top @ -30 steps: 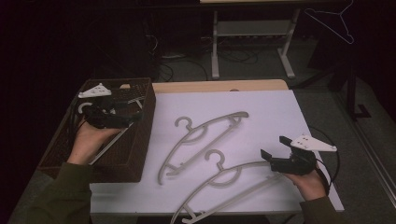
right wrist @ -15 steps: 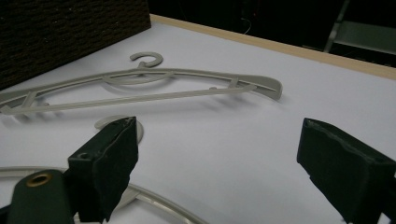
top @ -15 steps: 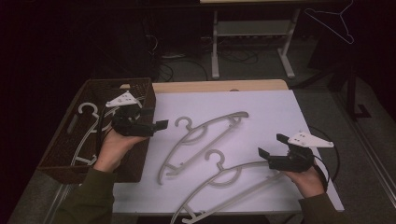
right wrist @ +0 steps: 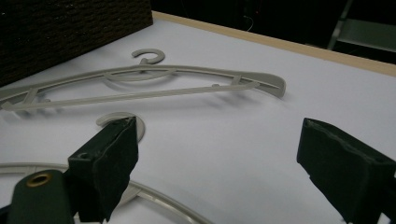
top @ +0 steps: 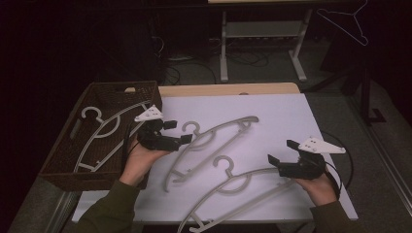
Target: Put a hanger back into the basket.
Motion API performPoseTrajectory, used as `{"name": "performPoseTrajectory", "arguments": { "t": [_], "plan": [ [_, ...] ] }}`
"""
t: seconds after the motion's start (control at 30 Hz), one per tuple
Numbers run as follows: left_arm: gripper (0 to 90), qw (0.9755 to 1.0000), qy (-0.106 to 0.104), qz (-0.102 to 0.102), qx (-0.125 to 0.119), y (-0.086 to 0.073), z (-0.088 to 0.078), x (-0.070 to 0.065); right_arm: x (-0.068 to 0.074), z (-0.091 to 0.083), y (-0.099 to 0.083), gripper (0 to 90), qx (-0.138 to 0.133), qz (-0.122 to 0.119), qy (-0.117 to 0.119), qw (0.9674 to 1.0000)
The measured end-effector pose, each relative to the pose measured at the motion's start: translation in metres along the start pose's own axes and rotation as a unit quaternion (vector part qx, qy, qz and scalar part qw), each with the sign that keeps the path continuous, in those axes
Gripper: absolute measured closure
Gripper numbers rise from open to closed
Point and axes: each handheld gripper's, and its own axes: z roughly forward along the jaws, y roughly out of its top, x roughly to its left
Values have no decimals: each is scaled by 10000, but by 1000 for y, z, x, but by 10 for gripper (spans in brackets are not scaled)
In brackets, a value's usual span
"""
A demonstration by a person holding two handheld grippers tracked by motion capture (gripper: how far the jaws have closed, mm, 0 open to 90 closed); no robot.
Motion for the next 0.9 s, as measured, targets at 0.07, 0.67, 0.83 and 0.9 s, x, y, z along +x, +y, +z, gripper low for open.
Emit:
{"name": "performPoseTrajectory", "arguments": {
  "t": [0.07, 0.67, 0.83, 0.9],
  "plan": [
    [146, 10000, 12, -6, 61, -4, 6, 0, 0, 0, 0, 123, 22, 21, 1, 10000],
    [151, 9986, 264, -43, 461, -33, 45, 12, 1, 4, -2, 123, 71, -37, 32, 10000],
    [187, 9971, 404, -106, 630, -39, 55, 18, 1, 5, -1, 123, 75, -58, 42, 9999],
    [194, 9964, 478, -76, 701, -41, 58, 20, 1, 5, -1, 123, 79, -54, 42, 9999]
  ]
}}
